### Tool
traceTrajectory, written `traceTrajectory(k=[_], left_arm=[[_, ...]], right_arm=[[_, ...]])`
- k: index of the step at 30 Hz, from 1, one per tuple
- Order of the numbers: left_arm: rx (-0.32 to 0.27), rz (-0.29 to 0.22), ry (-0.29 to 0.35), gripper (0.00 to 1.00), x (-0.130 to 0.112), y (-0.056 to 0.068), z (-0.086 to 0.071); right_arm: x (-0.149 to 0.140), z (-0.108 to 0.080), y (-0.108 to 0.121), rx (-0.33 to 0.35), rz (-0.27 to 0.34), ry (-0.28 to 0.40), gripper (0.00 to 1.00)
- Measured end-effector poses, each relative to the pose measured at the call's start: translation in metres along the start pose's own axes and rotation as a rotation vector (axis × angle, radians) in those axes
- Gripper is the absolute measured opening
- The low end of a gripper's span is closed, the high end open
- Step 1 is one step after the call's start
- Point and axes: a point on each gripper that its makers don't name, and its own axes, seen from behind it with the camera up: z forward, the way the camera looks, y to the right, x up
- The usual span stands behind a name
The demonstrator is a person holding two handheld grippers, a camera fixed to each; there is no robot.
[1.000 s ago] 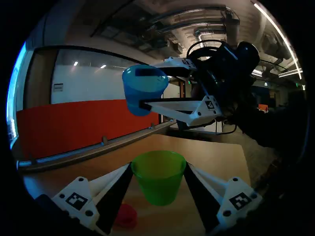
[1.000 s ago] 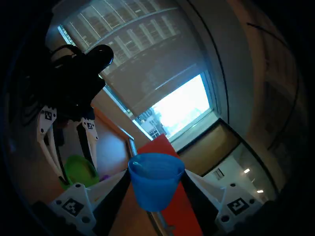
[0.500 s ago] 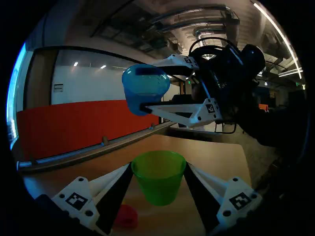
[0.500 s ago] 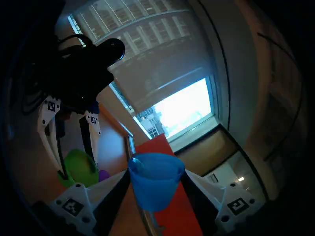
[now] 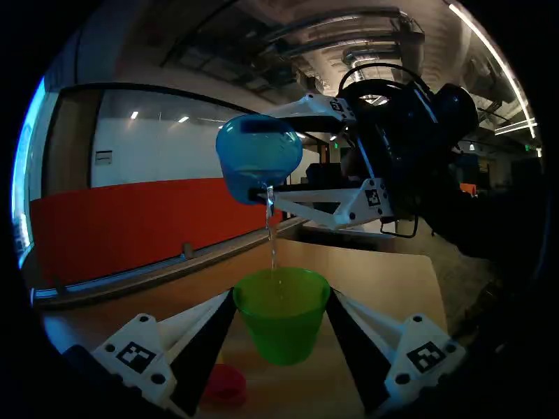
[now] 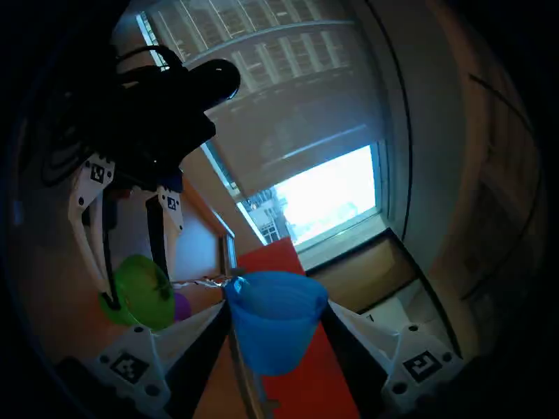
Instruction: Pour water
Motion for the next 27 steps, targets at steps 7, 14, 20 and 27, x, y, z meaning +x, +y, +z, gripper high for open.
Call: traceTrajectory(k=[7,14,20,27], left_arm=[[0.001,0.002,-0.004,0.89,-0.0022,-0.0003,0.0],[0.006,0.003,-0.003,0.89,-0.0017,-0.0019,0.0],[0.009,0.006,-0.001,0.89,-0.0006,-0.0035,0.0],[0.014,0.008,0.001,0.89,-0.0001,-0.004,-0.0009]], right_arm=[[0.0005,0.0003,-0.0016,0.003,-0.025,-0.001,0.9],[0.0016,0.0012,-0.0007,0.001,-0.044,-0.002,0.9],[0.0013,0.0018,0.0014,-0.003,-0.068,-0.005,0.9],[0.0006,0.0017,0.0049,-0.01,-0.089,-0.009,0.9]])
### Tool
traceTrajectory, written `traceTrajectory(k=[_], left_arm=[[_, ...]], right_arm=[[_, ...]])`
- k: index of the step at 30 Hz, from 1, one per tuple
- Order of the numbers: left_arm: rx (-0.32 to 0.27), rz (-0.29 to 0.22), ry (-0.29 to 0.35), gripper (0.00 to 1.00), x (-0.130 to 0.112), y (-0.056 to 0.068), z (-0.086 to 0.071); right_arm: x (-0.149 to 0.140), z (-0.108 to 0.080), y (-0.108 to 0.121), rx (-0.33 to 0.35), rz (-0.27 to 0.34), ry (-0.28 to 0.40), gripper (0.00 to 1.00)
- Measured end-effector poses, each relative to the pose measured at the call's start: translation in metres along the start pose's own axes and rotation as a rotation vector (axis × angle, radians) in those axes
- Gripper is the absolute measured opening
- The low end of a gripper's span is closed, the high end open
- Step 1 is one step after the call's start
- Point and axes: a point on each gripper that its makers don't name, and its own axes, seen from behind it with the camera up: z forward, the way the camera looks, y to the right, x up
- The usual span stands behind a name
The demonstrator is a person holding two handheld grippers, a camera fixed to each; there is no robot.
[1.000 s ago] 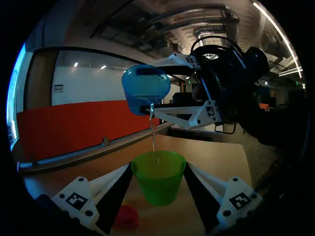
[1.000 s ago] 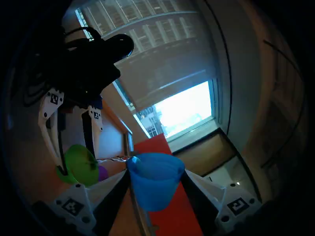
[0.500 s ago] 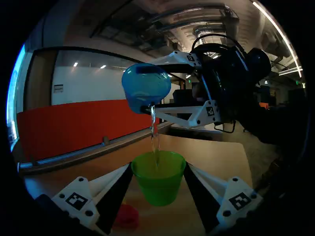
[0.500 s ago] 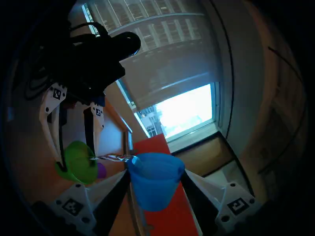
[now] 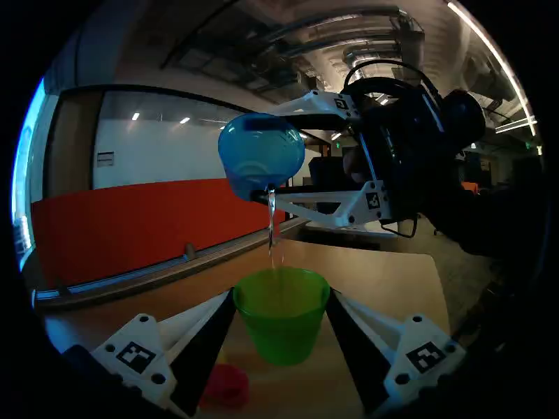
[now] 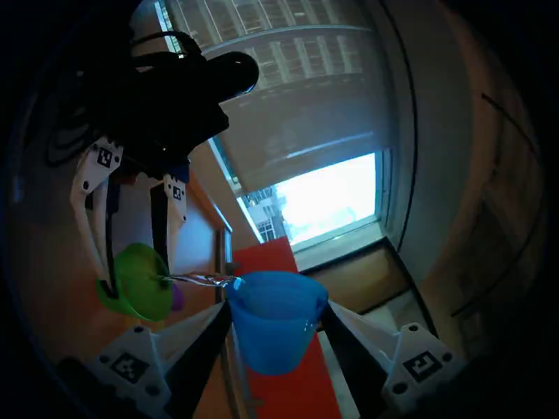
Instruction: Pour water
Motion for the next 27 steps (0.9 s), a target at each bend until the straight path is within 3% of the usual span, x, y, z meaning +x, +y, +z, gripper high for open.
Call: traceTrajectory(k=[27], left_arm=[[0.006,0.005,0.004,0.89,0.0017,0.0009,0.0015]], right_arm=[[0.001,0.0011,0.0035,-0.007,-0.095,-0.013,0.9]])
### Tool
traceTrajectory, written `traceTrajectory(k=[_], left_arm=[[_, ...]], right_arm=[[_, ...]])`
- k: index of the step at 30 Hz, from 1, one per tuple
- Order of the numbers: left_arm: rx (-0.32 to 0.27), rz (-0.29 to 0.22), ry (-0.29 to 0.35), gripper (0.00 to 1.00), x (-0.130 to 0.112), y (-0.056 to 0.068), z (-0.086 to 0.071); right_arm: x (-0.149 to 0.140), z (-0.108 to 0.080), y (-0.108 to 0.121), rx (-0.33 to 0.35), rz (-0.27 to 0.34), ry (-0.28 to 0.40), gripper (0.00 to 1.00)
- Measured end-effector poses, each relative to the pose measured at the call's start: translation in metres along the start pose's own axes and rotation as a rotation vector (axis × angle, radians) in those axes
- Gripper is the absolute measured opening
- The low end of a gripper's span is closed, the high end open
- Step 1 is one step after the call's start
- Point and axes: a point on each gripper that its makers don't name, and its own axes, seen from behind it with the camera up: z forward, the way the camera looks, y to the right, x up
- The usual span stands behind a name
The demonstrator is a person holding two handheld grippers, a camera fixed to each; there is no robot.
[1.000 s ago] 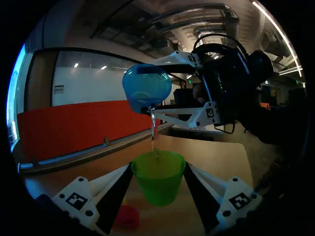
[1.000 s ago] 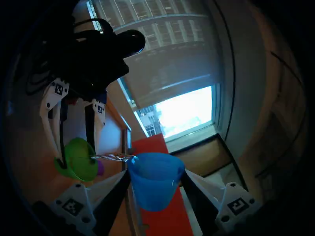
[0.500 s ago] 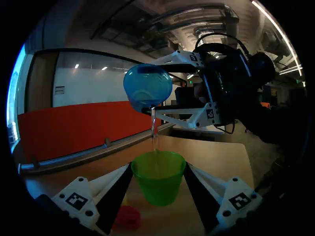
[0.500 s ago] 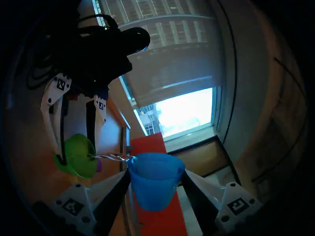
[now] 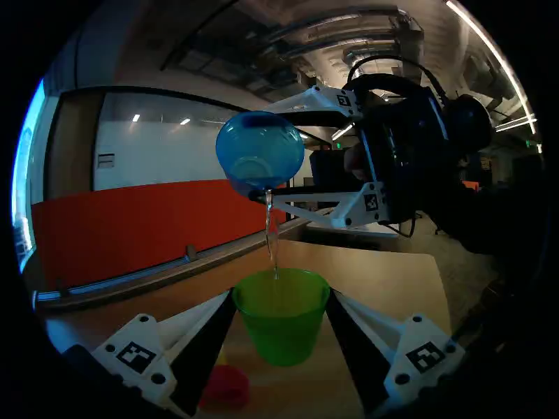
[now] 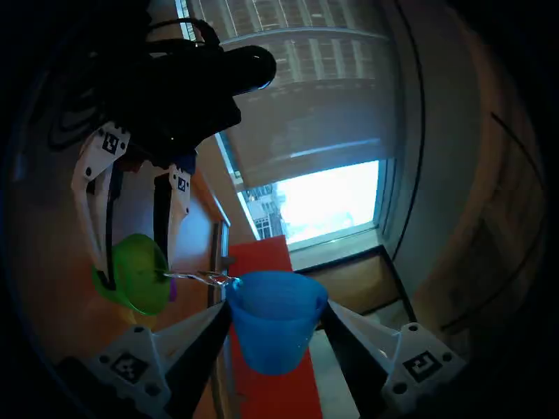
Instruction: Pour water
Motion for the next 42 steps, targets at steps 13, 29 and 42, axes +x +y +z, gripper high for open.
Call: traceTrajectory(k=[13,29,42], left_arm=[[0.001,-0.004,0.004,0.89,-0.0011,-0.0011,0.0005],[0.003,0.001,0.008,0.89,-0.0008,-0.001,0.0001],[-0.001,0.002,0.01,0.89,0.0015,0.0011,0.0017]], right_arm=[[-0.0004,0.0013,0.0029,-0.008,-0.039,-0.006,0.9],[0.0027,0.0014,0.0034,-0.01,-0.091,-0.005,0.9],[0.0014,0.0017,0.0063,-0.017,-0.134,-0.01,0.9]])
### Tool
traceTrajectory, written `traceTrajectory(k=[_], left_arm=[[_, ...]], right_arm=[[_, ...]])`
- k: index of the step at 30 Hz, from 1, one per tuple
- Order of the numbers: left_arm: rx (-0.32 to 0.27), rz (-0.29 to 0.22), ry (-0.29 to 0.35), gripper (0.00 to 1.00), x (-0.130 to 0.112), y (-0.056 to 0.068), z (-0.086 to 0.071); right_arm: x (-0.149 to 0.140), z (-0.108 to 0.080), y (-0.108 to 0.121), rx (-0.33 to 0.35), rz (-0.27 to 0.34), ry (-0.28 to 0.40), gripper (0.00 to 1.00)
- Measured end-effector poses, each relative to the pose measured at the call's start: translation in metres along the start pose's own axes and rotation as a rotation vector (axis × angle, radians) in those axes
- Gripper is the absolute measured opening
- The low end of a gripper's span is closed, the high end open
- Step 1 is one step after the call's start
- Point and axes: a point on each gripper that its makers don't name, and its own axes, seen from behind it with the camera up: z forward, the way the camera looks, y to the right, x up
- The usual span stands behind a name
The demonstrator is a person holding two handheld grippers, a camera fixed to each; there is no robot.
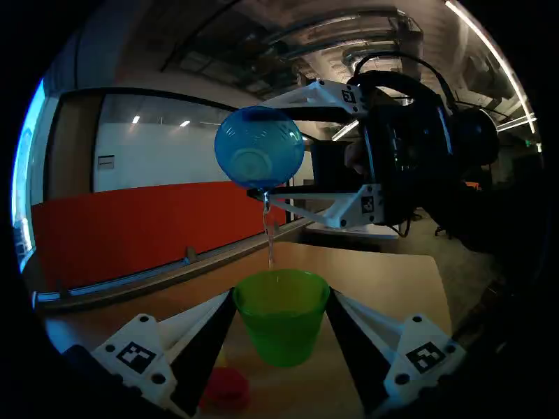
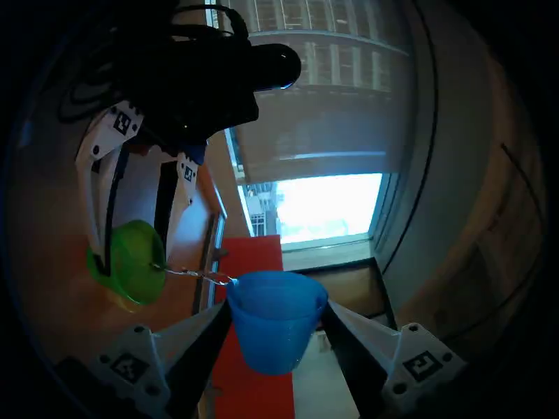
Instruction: Pour water
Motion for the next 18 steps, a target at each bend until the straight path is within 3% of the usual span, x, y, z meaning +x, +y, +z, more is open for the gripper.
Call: traceTrajectory(k=[18], left_arm=[[-0.001,-0.004,0.005,0.89,0.0007,-0.0007,0.0011]], right_arm=[[-0.001,0.0028,0.0038,-0.001,-0.075,-0.001,0.9]])
